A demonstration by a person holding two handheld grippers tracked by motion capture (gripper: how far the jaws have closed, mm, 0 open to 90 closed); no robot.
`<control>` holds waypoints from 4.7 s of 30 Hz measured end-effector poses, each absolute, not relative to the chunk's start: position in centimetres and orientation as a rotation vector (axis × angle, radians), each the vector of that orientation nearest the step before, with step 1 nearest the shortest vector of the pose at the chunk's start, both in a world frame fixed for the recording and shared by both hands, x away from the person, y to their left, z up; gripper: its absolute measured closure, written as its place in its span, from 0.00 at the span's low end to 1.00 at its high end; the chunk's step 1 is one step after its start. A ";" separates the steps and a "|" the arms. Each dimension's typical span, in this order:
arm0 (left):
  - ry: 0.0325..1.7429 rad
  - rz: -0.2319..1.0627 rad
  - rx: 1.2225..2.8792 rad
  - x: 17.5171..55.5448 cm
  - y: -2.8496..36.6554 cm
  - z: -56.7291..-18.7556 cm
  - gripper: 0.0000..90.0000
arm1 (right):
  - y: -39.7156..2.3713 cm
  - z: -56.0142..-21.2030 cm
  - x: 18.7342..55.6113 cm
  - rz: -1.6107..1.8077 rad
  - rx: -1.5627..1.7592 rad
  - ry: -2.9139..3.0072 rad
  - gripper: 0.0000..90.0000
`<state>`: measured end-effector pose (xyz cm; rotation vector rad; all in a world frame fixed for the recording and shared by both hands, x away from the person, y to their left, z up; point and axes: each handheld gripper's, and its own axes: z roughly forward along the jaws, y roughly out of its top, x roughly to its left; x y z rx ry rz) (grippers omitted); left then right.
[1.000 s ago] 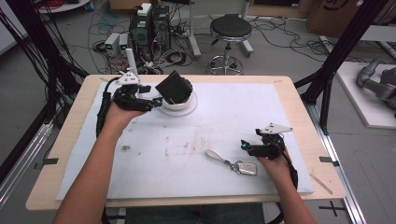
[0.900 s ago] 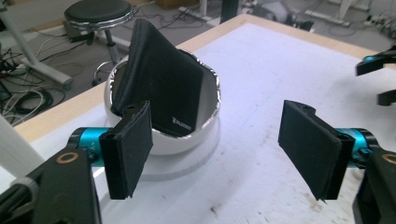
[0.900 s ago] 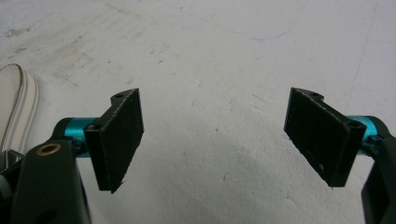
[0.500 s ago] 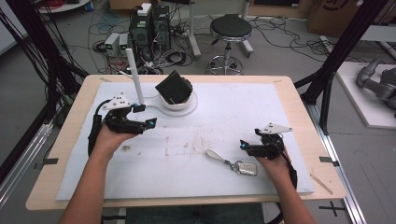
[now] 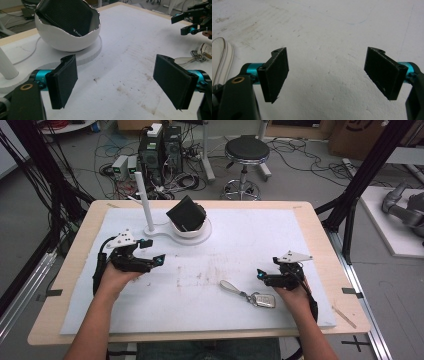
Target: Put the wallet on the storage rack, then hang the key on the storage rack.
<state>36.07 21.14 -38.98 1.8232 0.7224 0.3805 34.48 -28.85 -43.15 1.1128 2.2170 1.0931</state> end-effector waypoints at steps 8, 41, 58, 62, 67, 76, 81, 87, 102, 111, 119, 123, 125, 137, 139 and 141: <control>0.734 0.389 1.809 35.9 21.5 -38.8 0.22 | -28.9 -43.0 34.3 1.107 1.102 2.210 0.22; 0.781 0.418 1.789 35.7 23.1 -39.3 0.22 | -26.6 -42.4 33.3 1.236 0.925 2.340 0.22; 0.785 0.411 1.781 35.7 23.3 -39.3 0.22 | -23.8 -43.7 32.4 1.131 0.637 2.676 0.23; 0.792 0.414 1.776 35.7 23.5 -39.3 0.22 | -23.3 -44.0 32.3 1.046 0.574 2.747 0.38; 0.796 0.421 1.777 35.7 23.5 -39.3 0.22 | -23.2 -43.9 32.2 0.992 0.539 2.775 0.63; 0.790 0.422 1.777 35.6 23.4 -39.2 0.22 | -23.0 -43.5 32.1 0.955 0.561 2.783 0.92; 0.782 0.420 1.780 35.6 23.3 -39.1 0.22 | -23.2 -43.1 32.2 1.021 0.617 2.721 0.92; 0.779 0.424 1.782 35.3 23.4 -39.1 0.22 | -23.4 -42.2 32.4 1.139 0.660 2.628 0.92; 0.793 0.448 1.772 34.1 24.6 -39.0 0.22 | -22.1 -39.5 34.3 1.313 0.723 2.408 0.92; 0.800 0.463 1.773 33.5 25.0 -39.0 0.22 | -19.7 -37.2 36.0 1.363 0.695 2.339 0.92; 0.801 0.472 1.781 33.4 25.2 -39.0 0.22 | -16.5 -34.9 37.8 1.356 0.639 2.321 0.92; 0.797 0.472 1.782 33.3 25.3 -38.9 0.22 | -14.7 -33.8 38.6 1.351 0.596 2.316 0.92; 0.797 0.474 1.784 33.2 25.3 -38.9 0.22 | -13.8 -33.3 39.0 1.343 0.578 2.316 0.92; 0.801 0.485 1.788 32.4 25.7 -38.8 0.22 | -8.8 -30.5 41.3 1.344 0.472 2.303 0.92; 0.808 0.485 1.783 32.3 25.9 -38.9 0.22 | -8.2 -30.2 41.6 1.345 0.467 2.303 0.92; 0.809 0.489 1.782 32.1 26.1 -38.8 0.22 | -7.6 -29.9 41.9 1.341 0.458 2.302 0.92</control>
